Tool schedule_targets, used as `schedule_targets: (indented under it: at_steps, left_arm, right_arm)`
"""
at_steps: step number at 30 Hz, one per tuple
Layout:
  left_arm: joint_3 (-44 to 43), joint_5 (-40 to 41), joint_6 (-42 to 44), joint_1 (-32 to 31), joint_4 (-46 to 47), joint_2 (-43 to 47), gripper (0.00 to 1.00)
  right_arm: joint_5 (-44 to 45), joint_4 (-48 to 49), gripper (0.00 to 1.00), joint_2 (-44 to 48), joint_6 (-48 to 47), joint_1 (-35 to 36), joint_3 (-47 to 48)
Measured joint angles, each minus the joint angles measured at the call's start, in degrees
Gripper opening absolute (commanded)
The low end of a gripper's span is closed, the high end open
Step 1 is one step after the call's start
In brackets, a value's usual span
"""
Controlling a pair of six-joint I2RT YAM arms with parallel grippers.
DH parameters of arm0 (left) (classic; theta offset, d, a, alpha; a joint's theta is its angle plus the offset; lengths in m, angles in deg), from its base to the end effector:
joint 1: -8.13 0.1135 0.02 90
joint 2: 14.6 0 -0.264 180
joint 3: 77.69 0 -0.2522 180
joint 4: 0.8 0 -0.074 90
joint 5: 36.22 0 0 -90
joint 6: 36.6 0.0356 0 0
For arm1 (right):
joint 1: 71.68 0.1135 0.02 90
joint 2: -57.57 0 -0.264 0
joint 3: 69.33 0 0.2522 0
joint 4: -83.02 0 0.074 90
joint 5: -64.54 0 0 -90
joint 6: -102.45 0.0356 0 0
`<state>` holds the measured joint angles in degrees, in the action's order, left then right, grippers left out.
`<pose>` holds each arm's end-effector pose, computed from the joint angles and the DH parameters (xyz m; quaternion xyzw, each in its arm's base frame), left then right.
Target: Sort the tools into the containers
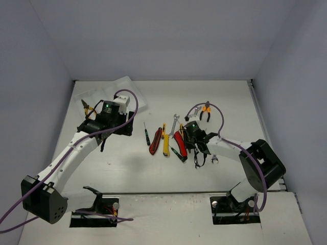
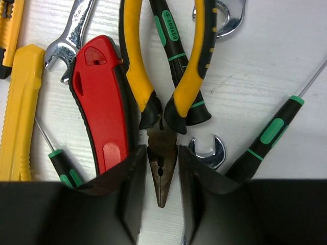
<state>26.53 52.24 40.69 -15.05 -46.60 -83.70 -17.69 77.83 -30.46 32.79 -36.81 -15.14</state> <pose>0.2399 -0.1037 0.3203 0.0881 0.8987 -0.1439 0.4049 0.2532 0.1706 0.1681 -0.0850 0.8971 0.1447 0.4088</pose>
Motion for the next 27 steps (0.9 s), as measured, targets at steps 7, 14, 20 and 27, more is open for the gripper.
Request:
schedule_targets:
  at_steps: [7, 14, 20, 27]
  left_arm:
    - [0.00, 0.01, 0.00, 0.00, 0.00, 0.00, 0.67]
    - [0.00, 0.02, 0.02, 0.00, 0.00, 0.00, 0.67]
    - [0.00, 0.02, 0.02, 0.00, 0.00, 0.00, 0.67]
    - [0.00, 0.04, 0.02, 0.00, 0.00, 0.00, 0.67]
  right_arm:
    - [0.56, -0.14, 0.49, -1.64, -0.91, 0.00, 2.76]
    - [2.03, 0.13, 0.44, -2.55, -1.42, 0.01, 6.45]
    - [4.72, 0.24, 0.38, -5.52, -1.75, -0.03, 8.82]
    - [8.04, 0.29, 0.33, -8.71, -1.21, -0.71, 11.08]
